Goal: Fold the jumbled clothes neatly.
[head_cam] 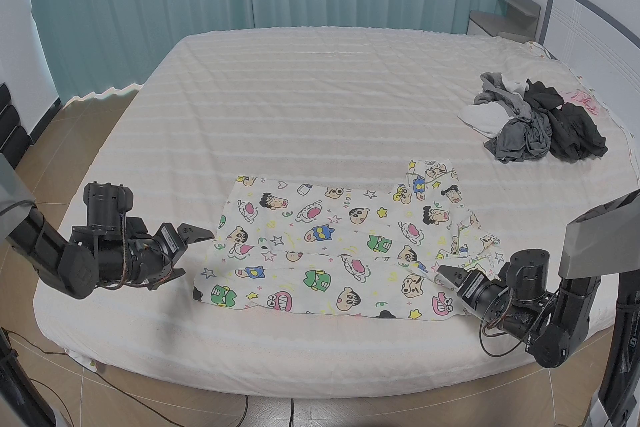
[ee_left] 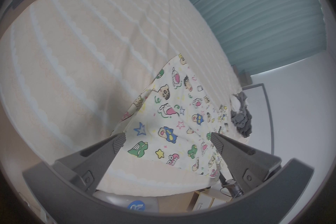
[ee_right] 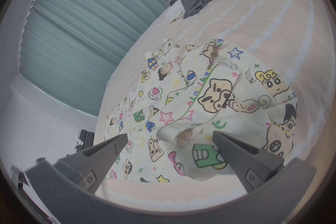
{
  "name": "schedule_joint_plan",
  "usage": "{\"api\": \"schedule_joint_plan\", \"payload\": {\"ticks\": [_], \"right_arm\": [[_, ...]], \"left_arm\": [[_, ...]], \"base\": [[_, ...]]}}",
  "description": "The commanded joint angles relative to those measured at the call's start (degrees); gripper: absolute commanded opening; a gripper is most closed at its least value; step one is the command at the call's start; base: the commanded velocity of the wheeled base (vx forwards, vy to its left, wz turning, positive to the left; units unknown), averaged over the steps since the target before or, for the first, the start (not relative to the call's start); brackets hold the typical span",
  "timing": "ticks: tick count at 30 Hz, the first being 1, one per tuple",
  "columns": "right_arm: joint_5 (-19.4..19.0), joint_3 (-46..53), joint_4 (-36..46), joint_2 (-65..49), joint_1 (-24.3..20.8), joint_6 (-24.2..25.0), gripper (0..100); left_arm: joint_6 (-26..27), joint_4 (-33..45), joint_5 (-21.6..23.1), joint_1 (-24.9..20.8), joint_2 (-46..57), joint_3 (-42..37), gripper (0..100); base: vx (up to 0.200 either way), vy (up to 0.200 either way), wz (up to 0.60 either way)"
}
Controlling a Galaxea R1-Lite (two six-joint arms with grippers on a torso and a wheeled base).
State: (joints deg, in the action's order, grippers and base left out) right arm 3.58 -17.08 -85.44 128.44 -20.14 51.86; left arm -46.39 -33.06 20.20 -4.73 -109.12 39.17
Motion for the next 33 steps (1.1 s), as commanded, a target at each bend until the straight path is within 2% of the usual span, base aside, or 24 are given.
{"api": "schedule_joint_plan", "payload": {"ticks": [1, 4, 19, 20, 33], "right_arm": [[-0.33, -1.82, 0.54, 2.78, 2.3, 3.07, 100], [-0.24, -2.43, 0.54, 3.48, 2.74, 3.16, 100], [-0.16, -6.74, 0.54, 6.56, 4.14, 3.42, 100], [-0.07, -7.44, 0.54, 7.09, 4.14, 3.42, 0], [0.28, -7.18, 0.01, 6.65, 4.76, 3.51, 0]], "left_arm": [[-1.69, -8.51, -0.07, -0.19, 2.33, -9.37, 100], [-1.69, -10.44, -0.25, -0.37, 1.45, -10.43, 100], [-3.19, -10.71, -0.25, -0.98, 0.4, -11.22, 100], [-3.19, -10.71, -0.25, -0.98, 0.4, -11.31, 100], [-3.27, -10.8, -0.16, -0.98, -0.39, -12.01, 100]], "base": [[0.0, 0.0, 0.0], [0.0, 0.0, 0.0], [0.0, 0.0, 0.0], [0.0, 0.0, 0.0], [0.0, 0.0, 0.0]]}}
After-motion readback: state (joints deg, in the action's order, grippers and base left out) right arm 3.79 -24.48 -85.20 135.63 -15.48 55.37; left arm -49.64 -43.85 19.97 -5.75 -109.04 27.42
